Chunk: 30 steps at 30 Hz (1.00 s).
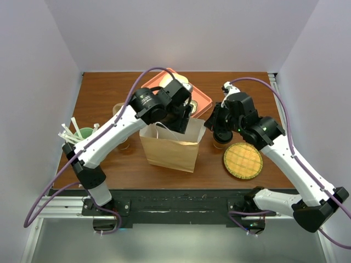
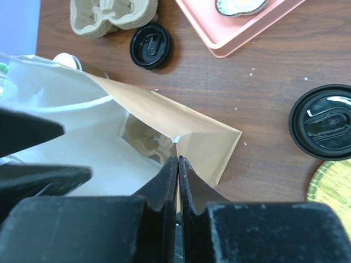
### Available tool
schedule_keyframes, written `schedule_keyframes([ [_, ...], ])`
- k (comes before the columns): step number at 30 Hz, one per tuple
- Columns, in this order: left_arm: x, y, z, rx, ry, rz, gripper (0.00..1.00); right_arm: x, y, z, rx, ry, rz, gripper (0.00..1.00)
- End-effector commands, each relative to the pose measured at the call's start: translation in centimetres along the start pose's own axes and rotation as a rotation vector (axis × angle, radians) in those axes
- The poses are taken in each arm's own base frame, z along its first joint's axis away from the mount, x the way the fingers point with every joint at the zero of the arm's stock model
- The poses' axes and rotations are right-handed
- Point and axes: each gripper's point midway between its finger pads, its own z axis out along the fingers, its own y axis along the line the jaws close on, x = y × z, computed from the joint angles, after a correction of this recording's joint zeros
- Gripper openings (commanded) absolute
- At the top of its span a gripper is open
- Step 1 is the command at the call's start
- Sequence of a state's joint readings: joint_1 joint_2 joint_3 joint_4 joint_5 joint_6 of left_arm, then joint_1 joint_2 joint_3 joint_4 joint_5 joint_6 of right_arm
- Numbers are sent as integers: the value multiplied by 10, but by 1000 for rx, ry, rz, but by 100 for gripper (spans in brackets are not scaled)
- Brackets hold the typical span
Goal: Pack the takeout coffee
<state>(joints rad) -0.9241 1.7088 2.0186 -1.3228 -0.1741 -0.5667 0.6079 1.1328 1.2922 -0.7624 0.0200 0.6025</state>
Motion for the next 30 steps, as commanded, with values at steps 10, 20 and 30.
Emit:
schedule_keyframes([
  [10, -40, 0, -65, 162, -179, 5, 65, -38, 7, 2, 36, -85, -77, 6],
  [20, -39, 86, -73, -49, -230, -138, 64, -50, 25, -8, 26, -21, -59, 41],
  [30, -2, 100, -47, -100, -135, -147, 59, -14, 11, -17, 56, 93, 4, 44],
])
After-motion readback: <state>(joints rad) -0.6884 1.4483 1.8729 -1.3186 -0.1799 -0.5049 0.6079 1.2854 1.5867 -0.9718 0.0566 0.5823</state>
